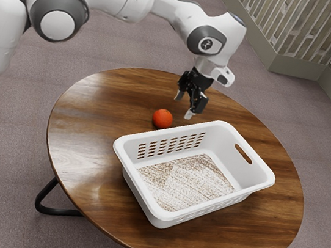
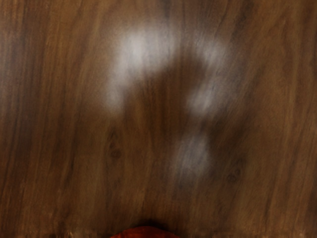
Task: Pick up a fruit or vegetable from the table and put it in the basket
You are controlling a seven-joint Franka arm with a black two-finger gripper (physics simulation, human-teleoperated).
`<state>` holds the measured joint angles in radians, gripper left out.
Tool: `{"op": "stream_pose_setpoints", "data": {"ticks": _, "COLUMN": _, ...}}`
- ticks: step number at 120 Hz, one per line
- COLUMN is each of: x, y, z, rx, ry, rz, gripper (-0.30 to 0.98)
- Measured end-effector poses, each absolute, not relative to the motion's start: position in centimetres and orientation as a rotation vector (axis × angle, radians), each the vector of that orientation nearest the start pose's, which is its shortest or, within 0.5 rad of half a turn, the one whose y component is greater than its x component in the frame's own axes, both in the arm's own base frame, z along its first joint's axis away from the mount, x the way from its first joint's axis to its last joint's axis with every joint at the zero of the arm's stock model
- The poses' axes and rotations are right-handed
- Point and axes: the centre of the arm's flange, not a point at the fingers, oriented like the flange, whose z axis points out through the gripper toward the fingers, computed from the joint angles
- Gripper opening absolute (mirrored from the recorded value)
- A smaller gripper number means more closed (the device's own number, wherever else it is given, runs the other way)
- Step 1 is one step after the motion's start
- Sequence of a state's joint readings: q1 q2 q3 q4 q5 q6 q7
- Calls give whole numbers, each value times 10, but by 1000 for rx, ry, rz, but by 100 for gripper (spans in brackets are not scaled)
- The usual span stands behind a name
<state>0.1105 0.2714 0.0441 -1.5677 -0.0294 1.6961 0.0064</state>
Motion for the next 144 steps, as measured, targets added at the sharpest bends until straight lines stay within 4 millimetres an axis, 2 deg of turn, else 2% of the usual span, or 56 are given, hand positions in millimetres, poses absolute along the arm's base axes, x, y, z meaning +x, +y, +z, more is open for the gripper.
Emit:
{"op": "stream_pose_setpoints", "data": {"ticks": 15, "x": 598, "y": 87, "z": 478, "rx": -3155, "ry": -241, "rz": 213, "gripper": 69}}
{"op": "stream_pose_setpoints", "data": {"ticks": 31, "x": 589, "y": 86, "z": 477, "rx": -3155, "ry": -241, "rz": 206, "gripper": 69}}
{"op": "stream_pose_setpoints", "data": {"ticks": 61, "x": 583, "y": 80, "z": 461, "rx": -3158, "ry": -232, "rz": 237, "gripper": 69}}
{"op": "stream_pose_setpoints", "data": {"ticks": 88, "x": 576, "y": 81, "z": 456, "rx": -3159, "ry": -237, "rz": 251, "gripper": 69}}
{"op": "stream_pose_setpoints", "data": {"ticks": 116, "x": 568, "y": 80, "z": 436, "rx": -3163, "ry": -245, "rz": 307, "gripper": 69}}
{"op": "stream_pose_setpoints", "data": {"ticks": 144, "x": 567, "y": 80, "z": 431, "rx": -3168, "ry": -251, "rz": 311, "gripper": 69}}
